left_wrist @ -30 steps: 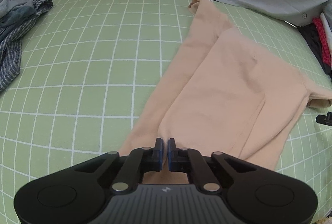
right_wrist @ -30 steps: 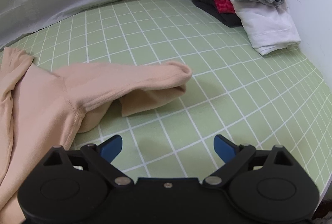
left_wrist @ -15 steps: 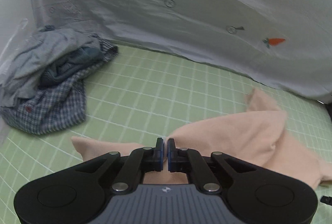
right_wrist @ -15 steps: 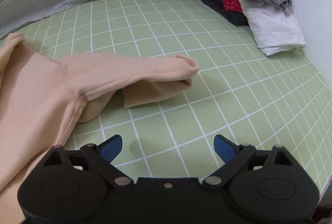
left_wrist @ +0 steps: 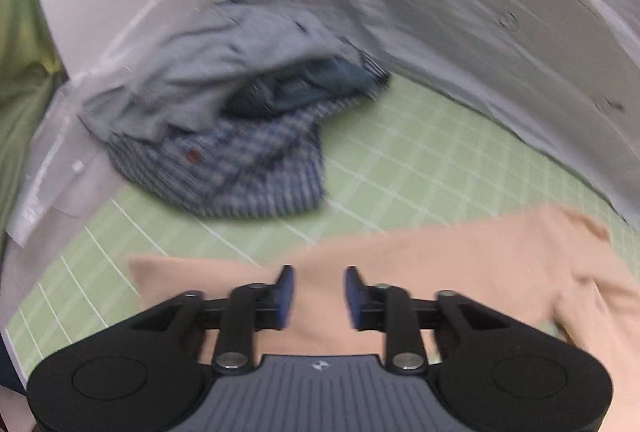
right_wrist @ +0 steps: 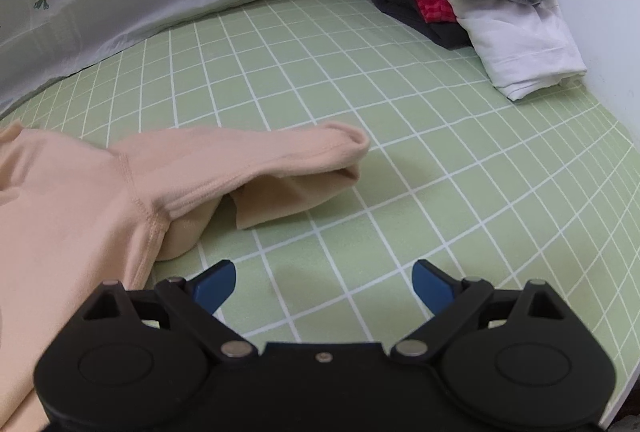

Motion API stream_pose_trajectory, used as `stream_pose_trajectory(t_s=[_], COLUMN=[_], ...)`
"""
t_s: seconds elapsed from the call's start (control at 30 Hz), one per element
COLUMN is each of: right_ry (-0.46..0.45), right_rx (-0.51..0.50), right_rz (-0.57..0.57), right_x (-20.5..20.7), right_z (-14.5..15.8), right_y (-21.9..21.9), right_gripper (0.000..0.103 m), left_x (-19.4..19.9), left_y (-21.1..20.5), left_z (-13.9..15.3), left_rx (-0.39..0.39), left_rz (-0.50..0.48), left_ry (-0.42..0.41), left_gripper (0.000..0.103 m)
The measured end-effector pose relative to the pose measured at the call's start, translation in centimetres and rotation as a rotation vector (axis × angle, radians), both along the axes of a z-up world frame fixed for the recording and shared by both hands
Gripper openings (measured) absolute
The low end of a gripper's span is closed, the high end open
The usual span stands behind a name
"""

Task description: Fold clothes

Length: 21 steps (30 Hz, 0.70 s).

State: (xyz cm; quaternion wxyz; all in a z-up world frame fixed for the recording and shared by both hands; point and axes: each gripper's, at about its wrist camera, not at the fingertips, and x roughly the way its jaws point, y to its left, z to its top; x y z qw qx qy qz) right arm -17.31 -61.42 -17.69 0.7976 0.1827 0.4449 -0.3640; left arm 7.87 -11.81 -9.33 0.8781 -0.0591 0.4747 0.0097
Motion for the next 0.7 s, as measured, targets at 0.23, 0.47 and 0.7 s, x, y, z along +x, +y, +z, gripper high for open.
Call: stream_pose_trajectory(t_s=[0.23,0.47,0.7], right_ry=[-0.024,-0.027,-0.118], right_rx=[-0.037,0.011,-0.179], right_rz=[-0.012,0.066,0.122], right_x=[1.3,3.3,4.8], right_z=[0.5,-0.2,4.5], right_y=[-1.8,-4.5,-6.1], right_gripper=[0.096,0.054,0.0], left_x=[-2.0,-3.1,-3.2], left_y=[-4.3,-8.9,-9.2], left_z=[-2.8,-3.5,-3.2], left_rx=[-0.089,-0.046,-0.036], left_rz=[-0.085,-0.225,-0.228], left_ry=[0.107,0.132,0.134], left_gripper=[0.053,0.053,0.054])
